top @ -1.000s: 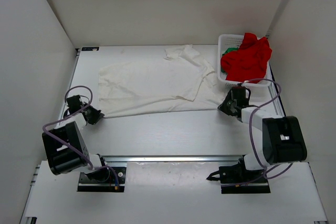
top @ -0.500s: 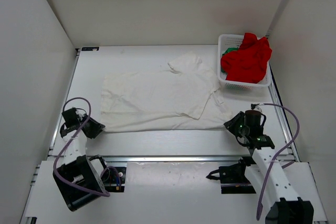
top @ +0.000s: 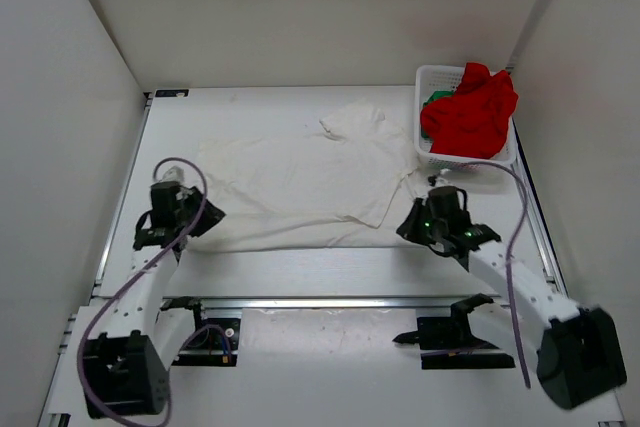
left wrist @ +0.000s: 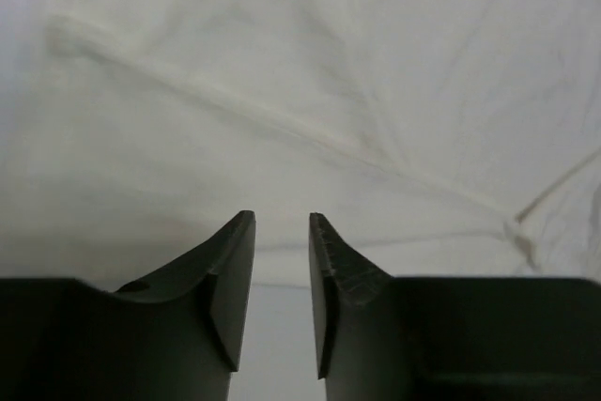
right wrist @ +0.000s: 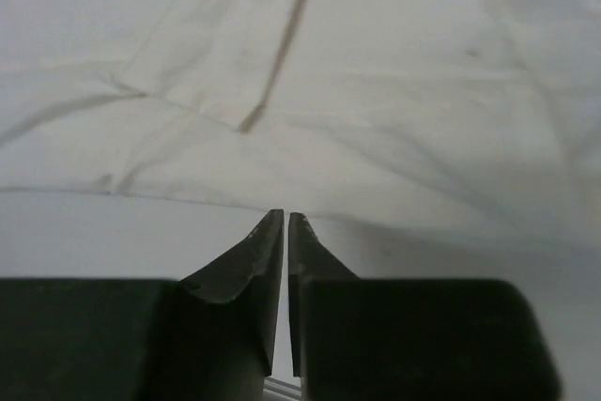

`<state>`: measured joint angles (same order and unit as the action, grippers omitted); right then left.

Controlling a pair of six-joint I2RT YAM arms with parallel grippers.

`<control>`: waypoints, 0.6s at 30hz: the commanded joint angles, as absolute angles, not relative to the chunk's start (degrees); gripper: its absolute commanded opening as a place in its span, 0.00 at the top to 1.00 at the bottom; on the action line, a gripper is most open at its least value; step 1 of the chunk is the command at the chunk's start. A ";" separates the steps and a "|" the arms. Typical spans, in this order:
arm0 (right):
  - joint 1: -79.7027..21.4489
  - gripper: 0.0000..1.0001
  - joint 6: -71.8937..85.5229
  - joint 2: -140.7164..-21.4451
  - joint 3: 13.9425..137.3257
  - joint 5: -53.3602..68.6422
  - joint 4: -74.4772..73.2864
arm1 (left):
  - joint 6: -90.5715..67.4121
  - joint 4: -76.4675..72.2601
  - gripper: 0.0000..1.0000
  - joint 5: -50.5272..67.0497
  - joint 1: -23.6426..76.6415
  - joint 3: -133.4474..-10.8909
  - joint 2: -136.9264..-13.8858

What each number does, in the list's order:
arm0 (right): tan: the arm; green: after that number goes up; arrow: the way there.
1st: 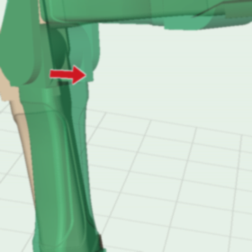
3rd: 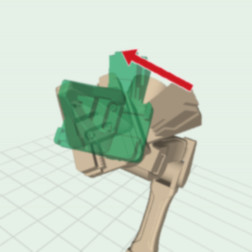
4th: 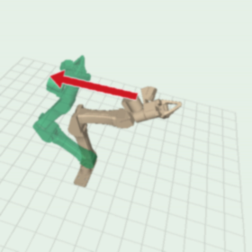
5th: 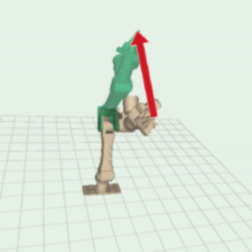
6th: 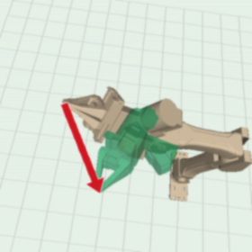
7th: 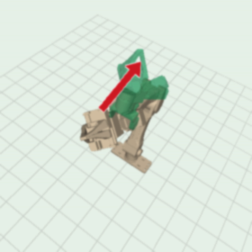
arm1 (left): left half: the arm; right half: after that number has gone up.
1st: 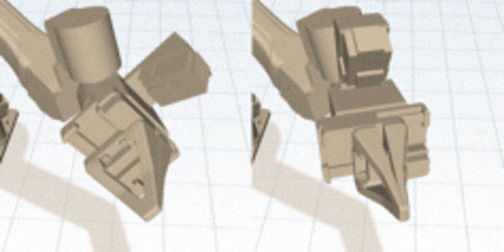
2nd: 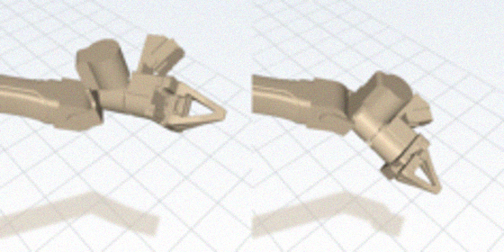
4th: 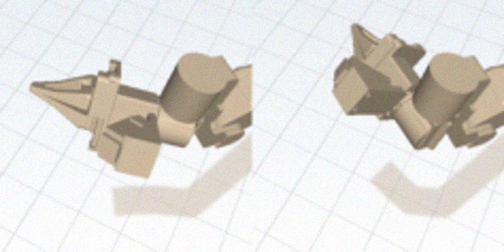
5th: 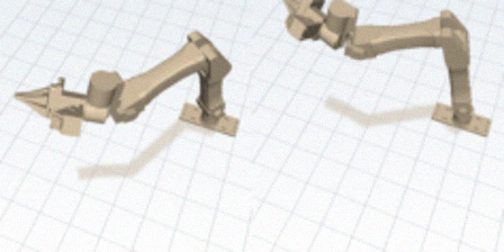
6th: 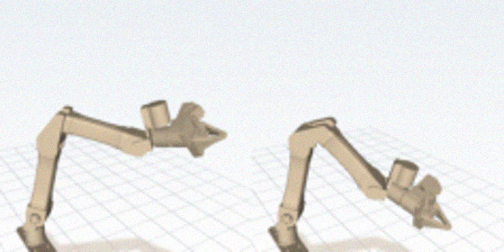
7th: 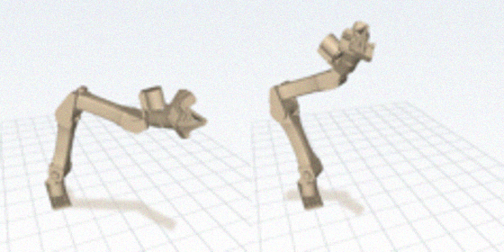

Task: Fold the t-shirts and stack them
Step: Fold the folded rectangular tshirt in 1/3 of the way

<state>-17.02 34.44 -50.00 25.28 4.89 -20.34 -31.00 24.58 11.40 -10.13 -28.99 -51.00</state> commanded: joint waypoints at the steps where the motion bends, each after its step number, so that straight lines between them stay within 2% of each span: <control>1: -23.45 0.98 31.03 -62.72 30.05 4.22 -9.34 | -34.19 18.11 0.62 5.74 7.15 -33.73 -54.56; 3: -23.47 0.98 30.06 -66.68 32.07 4.92 -5.47 | -33.93 17.15 0.64 5.71 12.71 -37.51 -57.64; 8: -23.29 0.74 29.71 -75.56 35.32 6.15 -1.50 | -36.20 8.46 0.65 7.29 20.47 -39.20 -62.57; 11: -23.73 0.70 30.93 -77.69 34.64 6.50 -0.44 | -38.57 3.54 0.67 14.30 18.03 -36.40 -64.68; 15: -22.76 0.69 31.99 -79.27 33.05 7.56 1.41 | -40.69 -1.23 0.67 19.24 12.32 -31.12 -62.41; 17: -22.58 0.70 32.17 -80.24 33.05 8.87 1.94 | -39.38 -0.09 0.68 19.86 9.24 -31.81 -60.83; 18: -22.59 0.74 32.34 -80.68 33.39 8.88 2.28 | -38.85 1.65 0.68 19.95 8.53 -31.99 -60.12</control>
